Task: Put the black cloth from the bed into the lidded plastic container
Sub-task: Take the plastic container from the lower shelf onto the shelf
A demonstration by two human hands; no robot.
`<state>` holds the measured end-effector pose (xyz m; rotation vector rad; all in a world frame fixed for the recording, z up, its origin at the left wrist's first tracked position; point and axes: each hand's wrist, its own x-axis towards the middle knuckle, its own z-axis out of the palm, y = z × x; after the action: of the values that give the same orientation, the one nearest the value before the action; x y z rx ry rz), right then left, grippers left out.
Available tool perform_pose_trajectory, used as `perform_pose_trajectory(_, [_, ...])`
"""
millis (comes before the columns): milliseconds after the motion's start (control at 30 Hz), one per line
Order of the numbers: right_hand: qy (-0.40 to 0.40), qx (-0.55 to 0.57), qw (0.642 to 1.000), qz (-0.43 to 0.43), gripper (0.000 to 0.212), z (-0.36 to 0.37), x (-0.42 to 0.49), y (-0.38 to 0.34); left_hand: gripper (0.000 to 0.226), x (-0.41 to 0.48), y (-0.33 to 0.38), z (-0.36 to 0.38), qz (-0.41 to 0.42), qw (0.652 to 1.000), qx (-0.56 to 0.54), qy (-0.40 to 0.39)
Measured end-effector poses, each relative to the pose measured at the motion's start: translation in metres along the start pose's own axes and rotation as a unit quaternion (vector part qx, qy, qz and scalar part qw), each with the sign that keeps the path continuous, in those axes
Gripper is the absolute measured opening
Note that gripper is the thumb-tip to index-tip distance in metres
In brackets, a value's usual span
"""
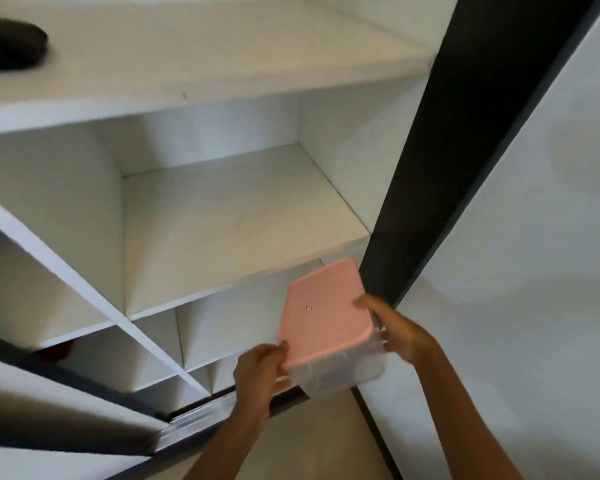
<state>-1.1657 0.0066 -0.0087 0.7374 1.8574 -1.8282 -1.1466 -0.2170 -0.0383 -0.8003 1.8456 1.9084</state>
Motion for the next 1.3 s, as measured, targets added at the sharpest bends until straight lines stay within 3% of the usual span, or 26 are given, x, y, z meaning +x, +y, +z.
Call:
perform_pose_trajectory(200, [0.013,0.02,0.996,-0.082,0.081,0.0,-0.093,-0.004,0.013,-0.081,0.015,-0.023,0.125,0.992,0.036,-0.011])
perform_pose_trajectory(367, [0.024,0.008,0.968,-0.249,0.093,-0.014,-0.127,-0.037,0.019,-0.125,0.045,-0.017,0.25,0.967,0.035,-0.017])
perform_pose_trajectory(467, [0.024,0.009,0.925,-0.38,0.08,-0.021,-0.155,-0.076,0.031,-0.143,0.086,-0.012,0.388,0.92,0.043,0.025])
perform_pose_trajectory(567, [0.006,0.013,0.872,-0.49,0.088,-0.015,-0.18,-0.124,0.019,-0.164,0.143,-0.012,0.523,0.849,0.052,0.052])
perform_pose_trajectory(667, [0.004,0.036,0.836,-0.547,0.088,0.0,-0.188,-0.176,0.025,-0.165,0.205,-0.015,0.583,0.808,0.021,0.08])
perform_pose_trajectory(833, [0.014,0.061,0.85,-0.523,0.082,0.034,-0.167,-0.257,0.032,-0.141,0.314,-0.019,0.582,0.798,0.036,0.15])
perform_pose_trajectory(1000, [0.087,0.012,0.898,-0.431,0.09,0.068,-0.14,-0.301,0.02,-0.103,0.394,-0.032,0.483,0.861,0.06,0.147])
perform_pose_trajectory(1133, [0.134,-0.098,0.914,-0.371,0.106,0.092,-0.132,-0.323,0.011,-0.076,0.44,-0.05,0.432,0.878,0.142,0.147])
perform_pose_trajectory(1200, [0.179,-0.212,0.887,-0.369,0.097,0.099,-0.126,-0.334,0.017,-0.061,0.456,-0.059,0.411,0.883,0.17,0.152])
perform_pose_trajectory(1300, [0.235,-0.348,0.811,-0.408,0.058,0.105,-0.117,-0.347,0.018,-0.04,0.473,-0.071,0.378,0.886,0.23,0.138])
